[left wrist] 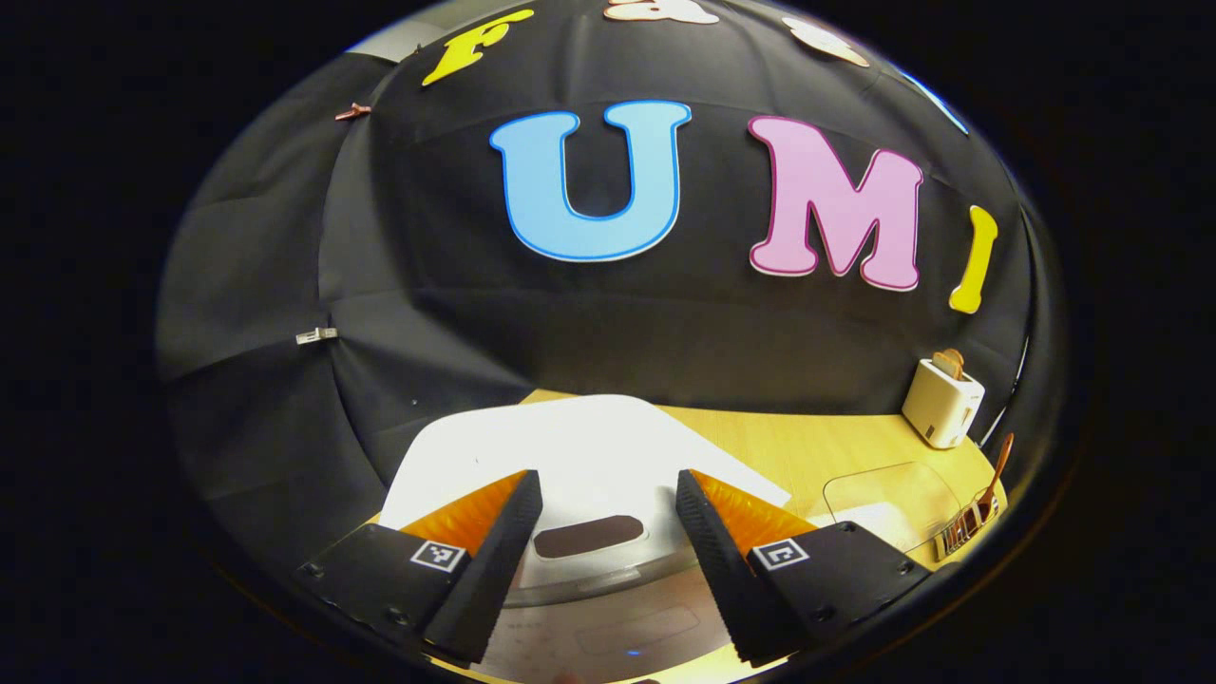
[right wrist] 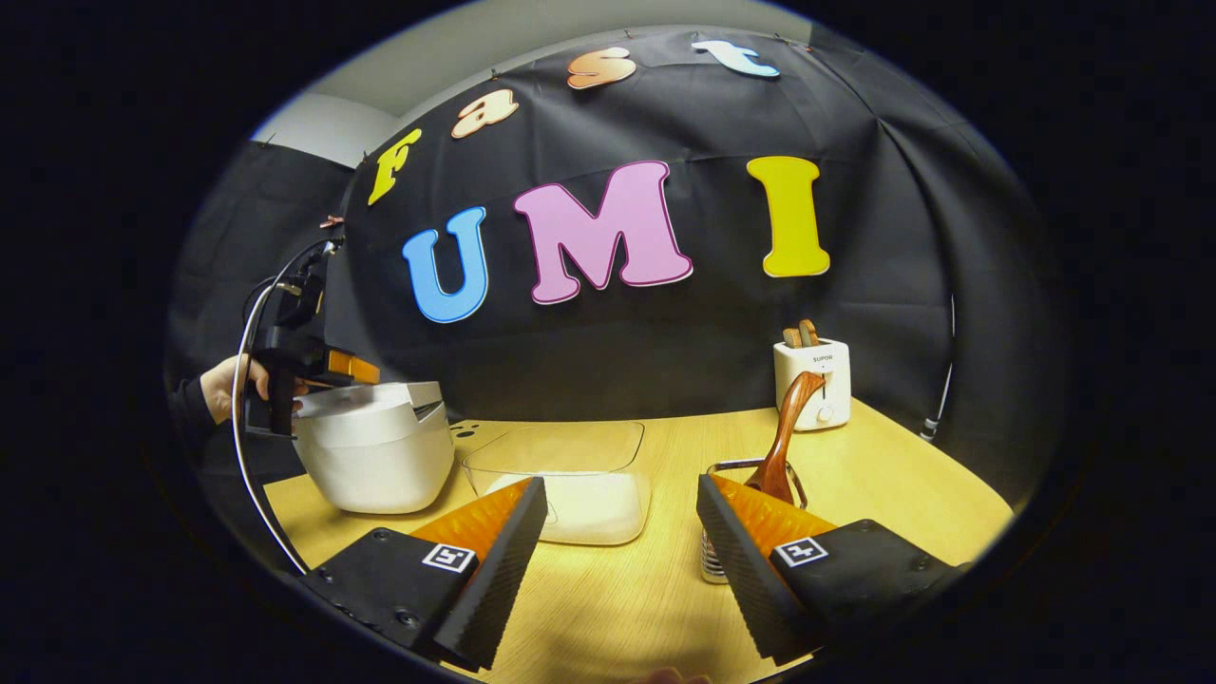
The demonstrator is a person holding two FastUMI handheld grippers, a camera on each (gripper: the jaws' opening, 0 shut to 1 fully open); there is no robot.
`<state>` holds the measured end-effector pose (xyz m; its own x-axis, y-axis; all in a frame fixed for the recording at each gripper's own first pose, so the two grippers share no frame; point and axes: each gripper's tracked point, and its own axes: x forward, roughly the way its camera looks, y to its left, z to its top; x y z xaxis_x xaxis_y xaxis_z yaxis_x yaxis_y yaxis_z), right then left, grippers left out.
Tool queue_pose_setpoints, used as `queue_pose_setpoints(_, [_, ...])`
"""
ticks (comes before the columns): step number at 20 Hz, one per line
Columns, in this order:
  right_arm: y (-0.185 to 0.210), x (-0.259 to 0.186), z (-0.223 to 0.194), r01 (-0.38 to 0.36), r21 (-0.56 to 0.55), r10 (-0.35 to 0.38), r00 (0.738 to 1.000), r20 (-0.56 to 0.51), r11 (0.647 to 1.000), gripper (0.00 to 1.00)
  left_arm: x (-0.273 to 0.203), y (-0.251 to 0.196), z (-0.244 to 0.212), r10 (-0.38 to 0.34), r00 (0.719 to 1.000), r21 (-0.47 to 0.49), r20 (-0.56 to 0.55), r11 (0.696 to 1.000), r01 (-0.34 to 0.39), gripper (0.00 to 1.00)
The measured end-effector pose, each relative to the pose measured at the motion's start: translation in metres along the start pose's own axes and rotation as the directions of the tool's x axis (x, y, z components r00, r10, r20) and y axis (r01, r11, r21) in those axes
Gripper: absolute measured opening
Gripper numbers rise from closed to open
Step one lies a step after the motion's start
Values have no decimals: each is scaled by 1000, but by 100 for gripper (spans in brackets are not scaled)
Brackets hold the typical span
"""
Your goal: Close the left gripper, press the button to open the rice cooker; take a wooden spoon from the chopstick holder with the right hand, scoop a spoonful of rice and pour it into the rice cooker, then put the wooden spoon back into the chopstick holder.
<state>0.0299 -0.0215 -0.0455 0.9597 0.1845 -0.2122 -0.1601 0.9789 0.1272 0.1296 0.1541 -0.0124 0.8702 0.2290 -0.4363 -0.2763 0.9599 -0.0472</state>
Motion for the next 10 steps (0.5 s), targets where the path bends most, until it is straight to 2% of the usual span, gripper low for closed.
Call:
queue_pose_setpoints(4, [-5,0,-7,1,12,-1,1000,-9,1000,98,5,0,-7,35,999,-9,29,999,-34,92])
queue_pose_setpoints(7, [-12,-3,-8,16,23,-16,1000,3,1000,98,6,-1,-7,44,998,-53,37,998,-42,92])
queue_pose_setpoints(10, [-14,-2,-8,25,59,-26,1000,12,998,98,5,-1,-9,59,997,-17,43,998,-58,91])
